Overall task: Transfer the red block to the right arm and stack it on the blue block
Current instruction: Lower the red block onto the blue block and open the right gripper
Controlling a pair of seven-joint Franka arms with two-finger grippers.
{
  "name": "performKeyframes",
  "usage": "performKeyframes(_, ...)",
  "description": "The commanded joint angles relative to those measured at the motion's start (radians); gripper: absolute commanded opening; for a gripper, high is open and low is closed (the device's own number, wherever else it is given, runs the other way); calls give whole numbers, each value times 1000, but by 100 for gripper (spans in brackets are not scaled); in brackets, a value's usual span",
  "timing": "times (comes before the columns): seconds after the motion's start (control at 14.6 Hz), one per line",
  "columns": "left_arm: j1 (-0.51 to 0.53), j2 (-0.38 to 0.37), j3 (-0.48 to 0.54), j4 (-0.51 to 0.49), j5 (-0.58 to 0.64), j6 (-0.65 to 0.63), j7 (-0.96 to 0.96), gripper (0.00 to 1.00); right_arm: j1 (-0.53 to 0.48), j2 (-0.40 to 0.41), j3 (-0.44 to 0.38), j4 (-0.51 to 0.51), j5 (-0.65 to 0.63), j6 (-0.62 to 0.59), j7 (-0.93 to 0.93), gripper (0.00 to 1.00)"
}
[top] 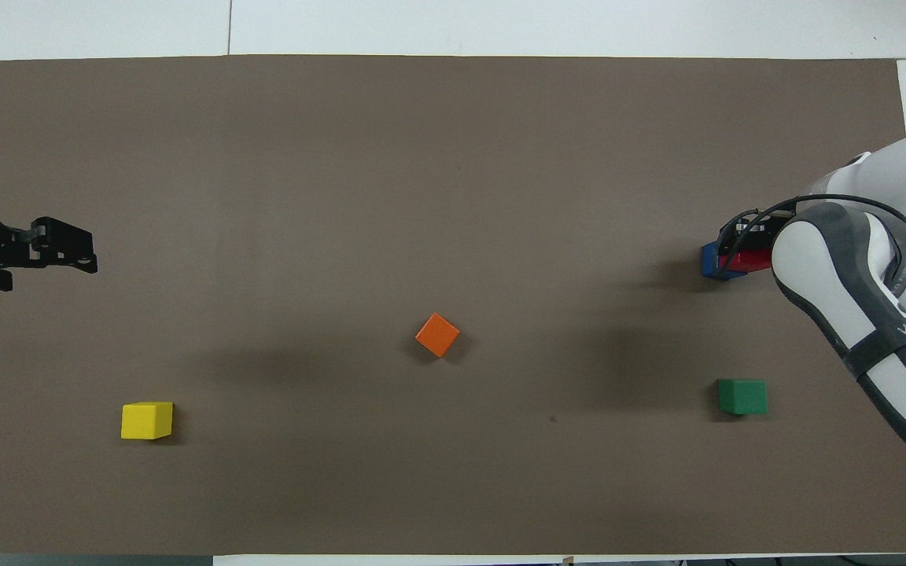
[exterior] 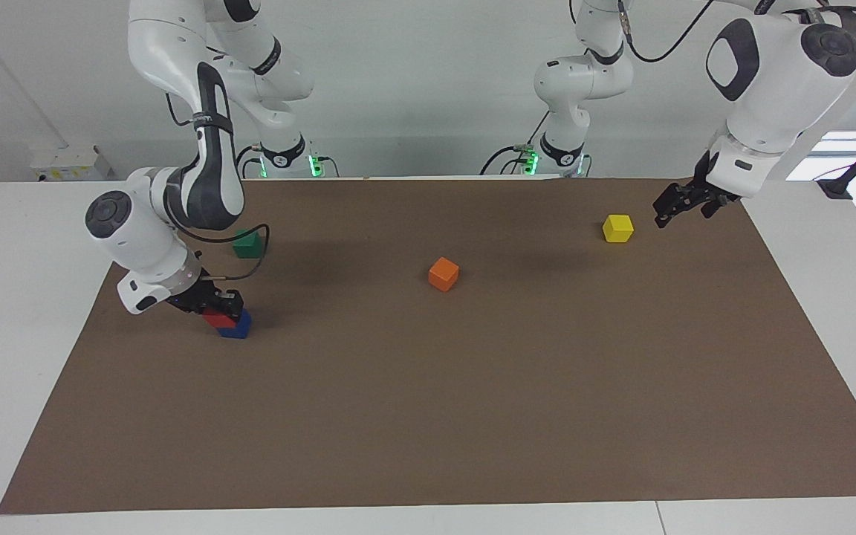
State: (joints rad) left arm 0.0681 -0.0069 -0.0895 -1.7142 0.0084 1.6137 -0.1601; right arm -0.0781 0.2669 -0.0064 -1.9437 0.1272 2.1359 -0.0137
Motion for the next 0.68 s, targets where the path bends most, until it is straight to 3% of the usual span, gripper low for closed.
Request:
performKeyframes(0.0, -16, 4, 14, 18, -5, -12, 4, 100, -11, -21, 12, -37, -24, 22, -11, 54)
performKeyframes(0.07, -16, 2, 10, 16, -5, -12, 5, 100, -11, -21, 12, -37, -24, 22, -11, 69)
performKeyframes(0.27, -18, 1, 10, 13, -5, -15, 5, 100, -11, -21, 12, -35, -23, 21, -8, 94)
performKeyframes(0.62, -18, 1, 10, 13, -5, -15, 5, 100, -9, -20, 12, -27, -24, 18, -8, 96)
